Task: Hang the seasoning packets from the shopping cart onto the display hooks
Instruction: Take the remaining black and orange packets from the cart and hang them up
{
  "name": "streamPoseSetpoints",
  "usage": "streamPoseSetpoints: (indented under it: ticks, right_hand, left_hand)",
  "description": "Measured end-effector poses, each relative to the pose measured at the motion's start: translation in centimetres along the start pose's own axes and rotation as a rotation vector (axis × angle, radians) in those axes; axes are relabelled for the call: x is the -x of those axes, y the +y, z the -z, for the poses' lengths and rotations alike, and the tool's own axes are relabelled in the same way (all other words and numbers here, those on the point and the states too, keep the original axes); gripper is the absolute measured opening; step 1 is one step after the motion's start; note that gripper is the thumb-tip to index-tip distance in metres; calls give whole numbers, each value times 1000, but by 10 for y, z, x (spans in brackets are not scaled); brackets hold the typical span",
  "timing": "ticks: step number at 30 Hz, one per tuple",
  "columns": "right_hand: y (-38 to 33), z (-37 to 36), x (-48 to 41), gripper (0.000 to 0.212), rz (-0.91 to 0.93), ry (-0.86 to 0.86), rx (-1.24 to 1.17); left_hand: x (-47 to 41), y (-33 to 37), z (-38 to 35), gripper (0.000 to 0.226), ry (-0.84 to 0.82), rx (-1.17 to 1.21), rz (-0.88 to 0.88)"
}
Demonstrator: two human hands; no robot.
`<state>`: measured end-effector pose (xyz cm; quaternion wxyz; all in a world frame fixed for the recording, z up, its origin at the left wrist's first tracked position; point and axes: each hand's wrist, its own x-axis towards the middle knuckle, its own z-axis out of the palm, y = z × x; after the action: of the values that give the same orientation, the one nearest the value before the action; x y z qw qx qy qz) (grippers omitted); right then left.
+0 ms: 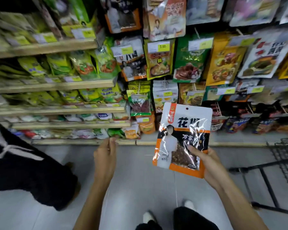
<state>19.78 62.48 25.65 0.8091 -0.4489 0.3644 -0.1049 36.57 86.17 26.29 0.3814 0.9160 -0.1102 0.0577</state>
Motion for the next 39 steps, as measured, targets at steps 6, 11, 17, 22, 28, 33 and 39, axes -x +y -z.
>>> streamPoseSetpoints:
  ticks: [6,11,17,22,28,33,39]
  right_hand:
    - [-58,-69,-28,50,152,-78,41]
    - [-119,-116,-74,65,264,-163,91]
    - [-184,-171,-142,53,350,-215,215]
    - [-224,-216,-187,68,390,-314,325]
    - [-250,-256,-234,90,400,-310,344]
    - [-263,-274,-255,40,488,-317,375]
    - [-276,-293,-269,47,604,-310,359]
  left_hand:
    - [-84,14,36,31,102,127,-109]
    - [-171,52,57,32,254,121,-293]
    - [-282,111,93,30,458,46,-490]
    - [-366,150,116,29,616,-110,-569]
    - [-454,162,108,42,664,-373,-684]
    - [-497,155,94,31,785,-361,-766]
    - [-508,148,83,28,936,-298,-858]
